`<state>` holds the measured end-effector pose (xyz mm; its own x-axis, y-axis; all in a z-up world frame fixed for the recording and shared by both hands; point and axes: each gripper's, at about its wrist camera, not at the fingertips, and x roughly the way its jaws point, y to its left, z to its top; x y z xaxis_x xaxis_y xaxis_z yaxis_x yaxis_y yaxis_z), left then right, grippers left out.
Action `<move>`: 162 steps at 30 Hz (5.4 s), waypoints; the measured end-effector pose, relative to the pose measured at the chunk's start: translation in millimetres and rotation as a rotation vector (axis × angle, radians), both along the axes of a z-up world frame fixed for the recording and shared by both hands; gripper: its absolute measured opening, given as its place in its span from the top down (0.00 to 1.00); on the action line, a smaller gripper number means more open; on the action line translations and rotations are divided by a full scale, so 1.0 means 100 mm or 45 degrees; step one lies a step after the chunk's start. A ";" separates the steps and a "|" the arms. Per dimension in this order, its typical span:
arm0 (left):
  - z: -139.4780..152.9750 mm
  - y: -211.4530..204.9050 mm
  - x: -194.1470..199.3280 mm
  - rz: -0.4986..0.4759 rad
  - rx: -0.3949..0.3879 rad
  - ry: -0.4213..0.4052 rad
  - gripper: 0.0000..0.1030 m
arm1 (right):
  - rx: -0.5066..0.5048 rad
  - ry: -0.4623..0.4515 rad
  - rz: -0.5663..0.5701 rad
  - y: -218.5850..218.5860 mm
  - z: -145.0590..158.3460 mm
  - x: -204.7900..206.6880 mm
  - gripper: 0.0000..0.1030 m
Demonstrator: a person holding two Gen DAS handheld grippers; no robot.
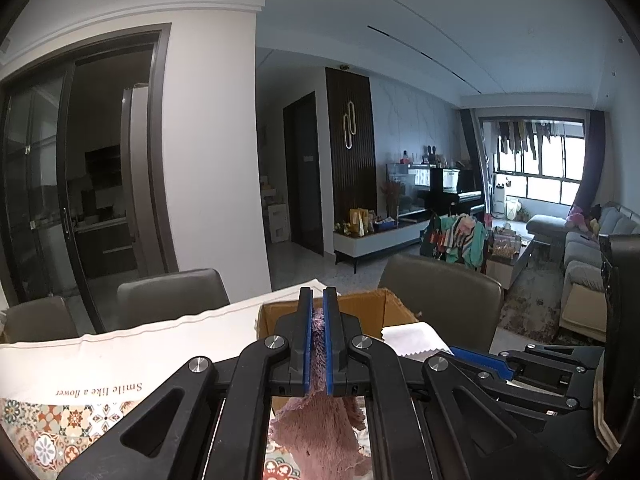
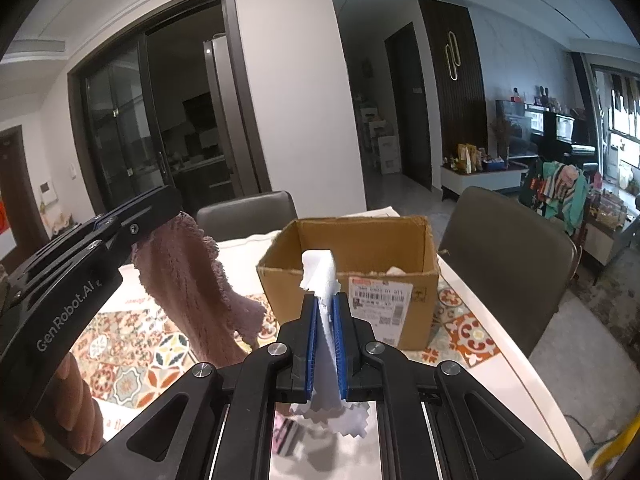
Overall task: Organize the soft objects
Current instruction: 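Lift pink towel with left tool while right tool carries white cloth to box, then lower towel and white cloth into the box and open both tools, then withdraw both open tools from the box back over the table, then close left tool on pink Kuromi packet while right tool grasps pink hair tie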
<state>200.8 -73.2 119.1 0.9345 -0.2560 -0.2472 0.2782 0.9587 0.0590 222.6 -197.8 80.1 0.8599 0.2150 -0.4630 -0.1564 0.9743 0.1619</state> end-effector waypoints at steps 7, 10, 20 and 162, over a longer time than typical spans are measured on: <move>0.13 -0.06 0.16 -0.006 0.004 -0.031 0.94 | 0.001 -0.025 0.009 -0.01 0.12 0.17 0.90; 0.18 -0.07 0.22 -0.013 0.010 -0.040 0.94 | -0.008 -0.040 0.009 -0.01 0.20 0.26 0.90; 0.32 -0.22 0.53 -0.016 0.033 -0.069 0.94 | -0.003 -0.056 0.010 -0.08 0.33 0.56 0.90; -1.89 -0.21 0.16 0.175 0.183 0.857 0.07 | -0.135 0.356 -0.093 -0.42 -1.14 0.38 0.26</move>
<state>217.2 -94.1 -69.5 0.5883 -0.0679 -0.8058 0.1754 0.9835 0.0452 261.1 -239.7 -33.9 0.7073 0.0951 -0.7005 -0.0492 0.9951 0.0854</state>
